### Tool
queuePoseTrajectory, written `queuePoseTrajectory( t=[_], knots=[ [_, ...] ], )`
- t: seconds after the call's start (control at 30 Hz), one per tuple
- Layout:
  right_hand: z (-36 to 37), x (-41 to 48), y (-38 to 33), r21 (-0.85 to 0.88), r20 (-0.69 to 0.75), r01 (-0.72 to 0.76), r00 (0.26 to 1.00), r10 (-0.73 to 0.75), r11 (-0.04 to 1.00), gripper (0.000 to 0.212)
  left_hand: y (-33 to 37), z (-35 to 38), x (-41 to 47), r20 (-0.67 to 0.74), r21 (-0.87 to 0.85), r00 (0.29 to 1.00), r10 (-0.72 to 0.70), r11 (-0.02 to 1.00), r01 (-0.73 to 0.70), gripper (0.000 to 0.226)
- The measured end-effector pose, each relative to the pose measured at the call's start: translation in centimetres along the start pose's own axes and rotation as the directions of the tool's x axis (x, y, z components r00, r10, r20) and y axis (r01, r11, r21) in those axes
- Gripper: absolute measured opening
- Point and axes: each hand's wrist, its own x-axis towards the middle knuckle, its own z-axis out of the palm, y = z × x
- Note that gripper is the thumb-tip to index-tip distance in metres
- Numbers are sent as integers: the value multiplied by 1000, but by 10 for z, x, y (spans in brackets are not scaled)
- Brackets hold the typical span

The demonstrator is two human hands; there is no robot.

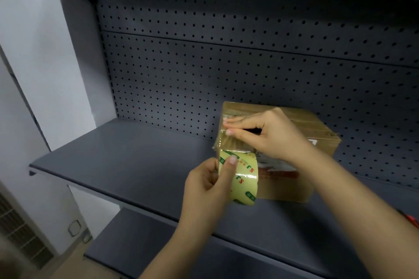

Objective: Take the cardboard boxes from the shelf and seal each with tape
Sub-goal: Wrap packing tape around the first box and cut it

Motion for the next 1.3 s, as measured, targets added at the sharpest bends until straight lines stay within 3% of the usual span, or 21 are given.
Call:
queuePoseTrajectory(
  t=[0.17, 0.33, 0.57, 0.7, 0.83, 1.07, 1.3],
  knots=[
    [2, 0, 4, 22, -20, 23, 1000, -23, 999, 27, -3, 2, 5, -10, -22, 987, -160, 987, 160, 46],
    [4, 2, 9, 18, -47, 58, 997, -57, 998, 30, -1, 5, 9, -45, -4, 987, -154, 988, 154, 47],
    [17, -3, 15, -198, -145, 209, 960, -240, 958, 34, -2, 5, 9, -17, -34, 992, -129, 991, 128, 49],
    [15, -4, 18, -178, -139, 186, 967, -212, 966, 42, -9, 2, 5, 59, -44, 997, -46, 998, 48, 45],
    [25, -2, 21, -237, -197, 190, 951, -239, 953, 35, -12, -2, 7, 56, -10, 998, 16, 1000, -15, 40],
    [22, -1, 24, -208, -184, 162, 962, -201, 965, 42, -11, -2, 12, 44, 34, 999, -13, 999, 12, 36],
    [6, -5, 15, -211, -80, 115, 988, -134, 971, 33, -9, -1, 17, 137, -1, 990, -32, 999, 32, 32]
  ],
)
